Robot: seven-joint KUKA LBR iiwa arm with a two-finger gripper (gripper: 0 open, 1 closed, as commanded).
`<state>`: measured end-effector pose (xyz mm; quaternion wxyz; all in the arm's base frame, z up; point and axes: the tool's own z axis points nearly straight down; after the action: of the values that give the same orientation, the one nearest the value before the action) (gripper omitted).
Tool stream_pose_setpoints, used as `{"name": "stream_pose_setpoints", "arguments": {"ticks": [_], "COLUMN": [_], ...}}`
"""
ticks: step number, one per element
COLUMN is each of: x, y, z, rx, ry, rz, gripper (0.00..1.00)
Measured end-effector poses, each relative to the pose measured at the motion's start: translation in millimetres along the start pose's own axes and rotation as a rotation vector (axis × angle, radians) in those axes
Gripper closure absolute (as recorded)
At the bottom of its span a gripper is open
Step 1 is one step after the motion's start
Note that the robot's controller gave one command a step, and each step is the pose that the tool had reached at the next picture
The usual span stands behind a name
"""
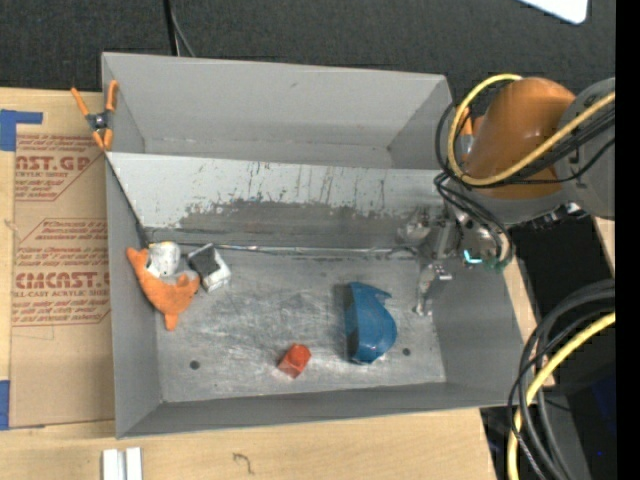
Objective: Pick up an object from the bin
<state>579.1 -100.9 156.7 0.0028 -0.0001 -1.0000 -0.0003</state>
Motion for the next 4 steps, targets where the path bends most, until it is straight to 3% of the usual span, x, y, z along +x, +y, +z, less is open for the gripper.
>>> {"name": "stream_pose_setpoints", "arguments": {"ticks": [1, 2, 3, 4], "x": [-1.9, 51.4, 55.0, 55.1], "y": [0.3, 106.5, 104.1, 104.0], "z": [-4.4, 41.5, 47.4, 47.5], "rx": [0.001, -0.003, 0.000, 0.000], "ry": [-0.007, -0.016, -0.007, -0.007], "rz": [-0.001, -0.189, -0.189, -0.188], "gripper": [0.00, 1.00, 0.00, 0.00]}}
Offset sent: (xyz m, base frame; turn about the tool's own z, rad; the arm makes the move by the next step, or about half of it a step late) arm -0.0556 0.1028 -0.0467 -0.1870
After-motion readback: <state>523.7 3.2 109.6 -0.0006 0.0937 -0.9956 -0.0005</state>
